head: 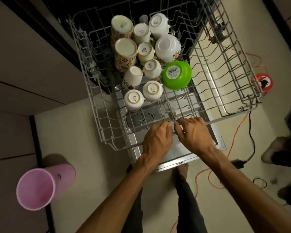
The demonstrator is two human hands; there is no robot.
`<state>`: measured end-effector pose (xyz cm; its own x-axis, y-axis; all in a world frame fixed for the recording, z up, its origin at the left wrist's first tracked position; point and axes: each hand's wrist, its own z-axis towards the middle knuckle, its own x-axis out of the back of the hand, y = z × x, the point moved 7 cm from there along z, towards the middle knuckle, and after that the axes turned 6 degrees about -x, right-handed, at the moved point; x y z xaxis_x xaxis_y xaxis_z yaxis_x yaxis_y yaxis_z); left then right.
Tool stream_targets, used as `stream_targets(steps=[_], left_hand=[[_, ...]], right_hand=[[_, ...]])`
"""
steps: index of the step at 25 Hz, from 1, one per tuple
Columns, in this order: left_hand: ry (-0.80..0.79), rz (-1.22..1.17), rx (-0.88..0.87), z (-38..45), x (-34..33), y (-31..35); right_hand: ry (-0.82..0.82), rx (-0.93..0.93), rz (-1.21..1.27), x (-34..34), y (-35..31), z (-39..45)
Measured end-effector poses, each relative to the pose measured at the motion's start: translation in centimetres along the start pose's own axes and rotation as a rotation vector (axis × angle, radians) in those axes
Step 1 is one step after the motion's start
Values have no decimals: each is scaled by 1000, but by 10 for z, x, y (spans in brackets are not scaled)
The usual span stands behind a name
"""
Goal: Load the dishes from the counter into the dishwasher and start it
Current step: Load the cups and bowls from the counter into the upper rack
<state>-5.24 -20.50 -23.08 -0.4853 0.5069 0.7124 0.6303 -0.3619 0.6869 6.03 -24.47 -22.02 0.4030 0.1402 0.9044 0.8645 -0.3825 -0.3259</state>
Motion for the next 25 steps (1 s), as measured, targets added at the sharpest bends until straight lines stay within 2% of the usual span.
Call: stream_targets(steps=[5, 9, 11, 15, 20, 25], left_hand=[[68, 129, 59, -10, -1, 2], [66, 108, 95, -20, -5, 4], [121, 97, 53, -28, -5, 5], [228, 69, -39, -32, 0, 5], [383, 137, -63, -36, -9, 7], [433, 201, -139, -37, -13, 6]], right_hand=[[-55, 221, 18, 9, 4, -8], [-31, 375, -4, 12, 24, -18], [-8, 424, 5, 14, 36, -18], [36, 456, 21, 10, 44, -11], [132, 424, 61, 6, 46, -11], [222, 465, 44, 7, 45, -13]])
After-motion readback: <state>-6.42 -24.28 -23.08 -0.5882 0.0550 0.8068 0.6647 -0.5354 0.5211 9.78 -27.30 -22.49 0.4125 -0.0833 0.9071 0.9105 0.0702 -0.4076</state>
